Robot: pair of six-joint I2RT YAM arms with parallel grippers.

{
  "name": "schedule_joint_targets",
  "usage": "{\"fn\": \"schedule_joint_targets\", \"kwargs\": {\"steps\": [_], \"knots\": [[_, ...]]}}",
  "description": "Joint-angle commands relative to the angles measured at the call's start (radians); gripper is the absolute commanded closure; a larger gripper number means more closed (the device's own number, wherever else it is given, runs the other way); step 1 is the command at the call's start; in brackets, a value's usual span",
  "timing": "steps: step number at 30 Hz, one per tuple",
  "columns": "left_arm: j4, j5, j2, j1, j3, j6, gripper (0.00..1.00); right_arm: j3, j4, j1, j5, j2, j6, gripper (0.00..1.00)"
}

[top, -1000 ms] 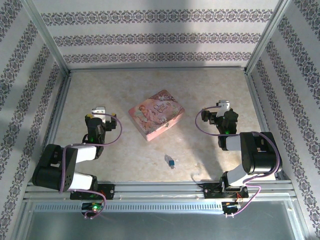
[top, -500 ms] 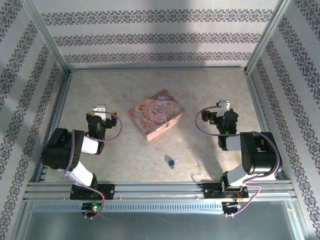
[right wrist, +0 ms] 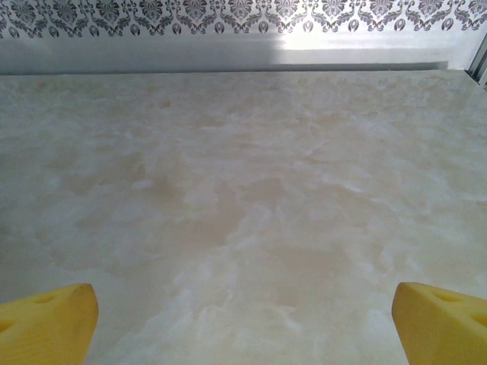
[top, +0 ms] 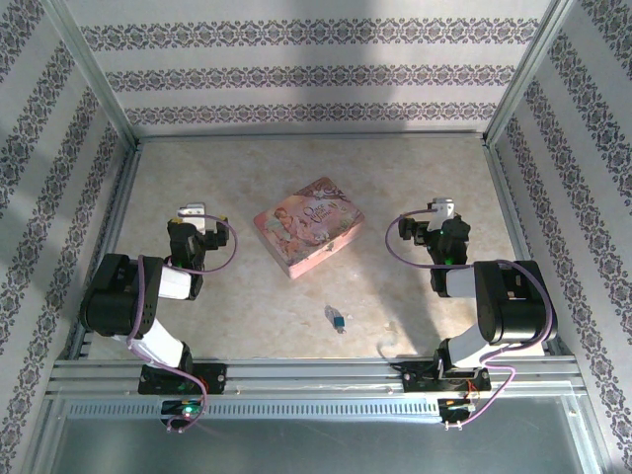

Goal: Unlock the padlock with the key

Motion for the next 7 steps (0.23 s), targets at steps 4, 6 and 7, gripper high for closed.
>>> {"fn": "schedule_joint_targets", "kwargs": {"steps": [4, 6, 7], "knots": [[-0.018, 0.02, -0.012, 0.01, 0.006, -0.008, 0.01, 0.009, 0.005, 0.017, 0.018, -0.009, -0.009, 0.02], [-0.017, 0.02, -0.012, 0.01, 0.006, -0.007, 0.01, 0.012, 0.003, 0.017, 0.028, -0.009, -0.006, 0.01], [-0.018, 0.02, -0.012, 0.01, 0.006, -0.008, 0.01, 0.014, -0.001, 0.017, 0.043, -0.009, 0.001, 0.02]]}}
